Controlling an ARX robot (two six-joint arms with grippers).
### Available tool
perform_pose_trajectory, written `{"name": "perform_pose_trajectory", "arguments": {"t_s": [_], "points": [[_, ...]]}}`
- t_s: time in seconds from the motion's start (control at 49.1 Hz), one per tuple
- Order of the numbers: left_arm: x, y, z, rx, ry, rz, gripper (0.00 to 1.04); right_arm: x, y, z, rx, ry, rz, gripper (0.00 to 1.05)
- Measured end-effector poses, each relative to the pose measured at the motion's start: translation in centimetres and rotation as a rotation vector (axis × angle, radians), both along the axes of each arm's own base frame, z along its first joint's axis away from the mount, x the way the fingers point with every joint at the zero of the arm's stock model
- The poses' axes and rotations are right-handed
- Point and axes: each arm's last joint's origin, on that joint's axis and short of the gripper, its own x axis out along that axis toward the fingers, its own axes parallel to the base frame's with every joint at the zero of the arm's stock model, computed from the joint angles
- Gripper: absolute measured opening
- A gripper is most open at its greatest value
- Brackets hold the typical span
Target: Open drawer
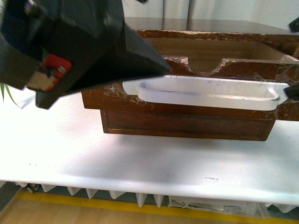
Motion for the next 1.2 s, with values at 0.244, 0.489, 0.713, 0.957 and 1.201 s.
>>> {"name": "perform_pose_trajectory", "arguments": {"t_s": [0.244, 0.489, 0.713, 0.957, 1.201], "points": [[-2.6, 3.9, 0.2, -0.227, -0.169, 0.292, 0.99, -3.1, -3.3, -0.3, 0.211, -0.120, -0.247, 0.96], [-8.8, 8.7, -4.8, -0.511, -0.117, 0.748, 0.99, -8.8, -5.6, -4.1, 0.451, -0.037, -0.527, 0.96], [-14.0, 11.3, -8.6, -0.677, -0.044, 1.032, 0.99, -12.8, -6.2, -7.3, 0.524, 0.024, -0.643, 0.96], [-15.1, 11.1, -11.0, -0.756, -0.029, 1.197, 0.99, -14.0, -6.3, -9.5, 0.583, 0.102, -0.690, 0.96], [-15.1, 11.1, -11.3, -0.830, -0.018, 1.157, 0.95, -14.0, -6.3, -9.6, 0.595, 0.046, -0.742, 0.92]]}}
